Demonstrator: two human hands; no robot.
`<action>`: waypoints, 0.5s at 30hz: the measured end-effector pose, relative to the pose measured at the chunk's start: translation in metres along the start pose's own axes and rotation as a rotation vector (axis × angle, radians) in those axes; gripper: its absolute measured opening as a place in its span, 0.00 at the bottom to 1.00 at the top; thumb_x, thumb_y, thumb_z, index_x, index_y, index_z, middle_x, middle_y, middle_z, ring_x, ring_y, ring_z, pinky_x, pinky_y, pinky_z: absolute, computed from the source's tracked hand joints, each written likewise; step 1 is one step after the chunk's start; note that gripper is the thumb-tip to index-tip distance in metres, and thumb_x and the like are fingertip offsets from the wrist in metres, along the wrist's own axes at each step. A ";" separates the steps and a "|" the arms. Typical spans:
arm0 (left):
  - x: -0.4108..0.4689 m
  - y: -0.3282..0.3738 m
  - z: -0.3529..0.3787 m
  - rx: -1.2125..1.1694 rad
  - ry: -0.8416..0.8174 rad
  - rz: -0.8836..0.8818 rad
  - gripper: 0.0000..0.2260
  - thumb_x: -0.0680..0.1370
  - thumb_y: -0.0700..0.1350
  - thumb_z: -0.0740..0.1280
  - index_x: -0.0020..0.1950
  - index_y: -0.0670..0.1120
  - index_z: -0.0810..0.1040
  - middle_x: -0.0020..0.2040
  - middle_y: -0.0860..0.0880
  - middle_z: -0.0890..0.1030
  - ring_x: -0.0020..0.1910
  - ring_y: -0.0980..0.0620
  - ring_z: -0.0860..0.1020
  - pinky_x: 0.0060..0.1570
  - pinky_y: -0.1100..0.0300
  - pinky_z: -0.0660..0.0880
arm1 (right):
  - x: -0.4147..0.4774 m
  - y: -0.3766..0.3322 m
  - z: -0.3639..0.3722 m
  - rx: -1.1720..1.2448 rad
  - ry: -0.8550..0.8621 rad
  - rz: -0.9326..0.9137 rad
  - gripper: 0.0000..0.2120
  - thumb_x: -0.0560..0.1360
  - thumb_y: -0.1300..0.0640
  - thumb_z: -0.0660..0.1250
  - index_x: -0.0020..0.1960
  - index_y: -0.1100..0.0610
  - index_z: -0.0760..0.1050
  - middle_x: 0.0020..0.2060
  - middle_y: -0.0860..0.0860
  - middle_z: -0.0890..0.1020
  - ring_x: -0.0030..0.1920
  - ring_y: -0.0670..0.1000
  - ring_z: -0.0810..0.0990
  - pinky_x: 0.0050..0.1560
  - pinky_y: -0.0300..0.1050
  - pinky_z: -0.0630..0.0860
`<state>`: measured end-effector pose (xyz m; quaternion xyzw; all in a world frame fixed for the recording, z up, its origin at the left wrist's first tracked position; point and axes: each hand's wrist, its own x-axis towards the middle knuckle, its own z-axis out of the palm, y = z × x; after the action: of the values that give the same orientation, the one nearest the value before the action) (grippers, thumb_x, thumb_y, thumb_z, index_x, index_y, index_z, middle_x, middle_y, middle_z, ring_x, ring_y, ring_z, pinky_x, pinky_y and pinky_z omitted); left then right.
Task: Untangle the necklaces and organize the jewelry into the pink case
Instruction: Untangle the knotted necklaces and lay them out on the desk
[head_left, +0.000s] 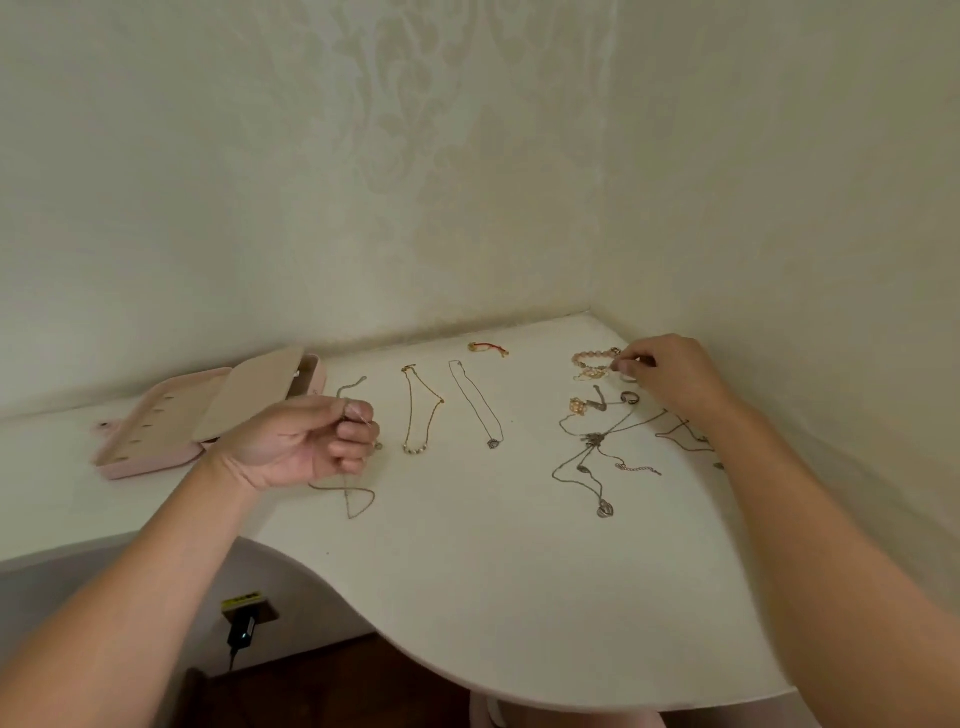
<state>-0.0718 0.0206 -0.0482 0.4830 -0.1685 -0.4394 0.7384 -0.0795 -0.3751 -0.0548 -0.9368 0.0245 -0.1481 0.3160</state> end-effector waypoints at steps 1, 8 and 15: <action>0.006 0.001 -0.001 0.069 -0.028 -0.022 0.10 0.84 0.42 0.57 0.55 0.38 0.74 0.47 0.44 0.75 0.45 0.49 0.75 0.51 0.56 0.70 | -0.002 -0.006 -0.001 0.030 -0.005 -0.022 0.08 0.78 0.59 0.64 0.50 0.57 0.83 0.42 0.48 0.82 0.37 0.40 0.73 0.33 0.25 0.65; 0.045 0.009 0.056 1.094 0.152 -0.321 0.04 0.80 0.45 0.64 0.47 0.47 0.77 0.44 0.53 0.79 0.46 0.55 0.76 0.53 0.61 0.74 | -0.009 -0.050 -0.019 0.365 -0.101 -0.113 0.08 0.79 0.60 0.63 0.49 0.54 0.81 0.31 0.50 0.76 0.30 0.41 0.74 0.38 0.39 0.68; 0.107 0.016 0.115 0.997 0.375 0.172 0.20 0.75 0.52 0.71 0.64 0.49 0.75 0.58 0.55 0.79 0.59 0.58 0.77 0.60 0.63 0.70 | -0.011 -0.088 -0.042 0.485 -0.382 -0.213 0.06 0.79 0.64 0.64 0.51 0.60 0.80 0.33 0.52 0.78 0.27 0.45 0.66 0.28 0.35 0.63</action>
<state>-0.0820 -0.1288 0.0012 0.8296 -0.2609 -0.1504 0.4701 -0.1068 -0.3282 0.0266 -0.8423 -0.1695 -0.0034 0.5117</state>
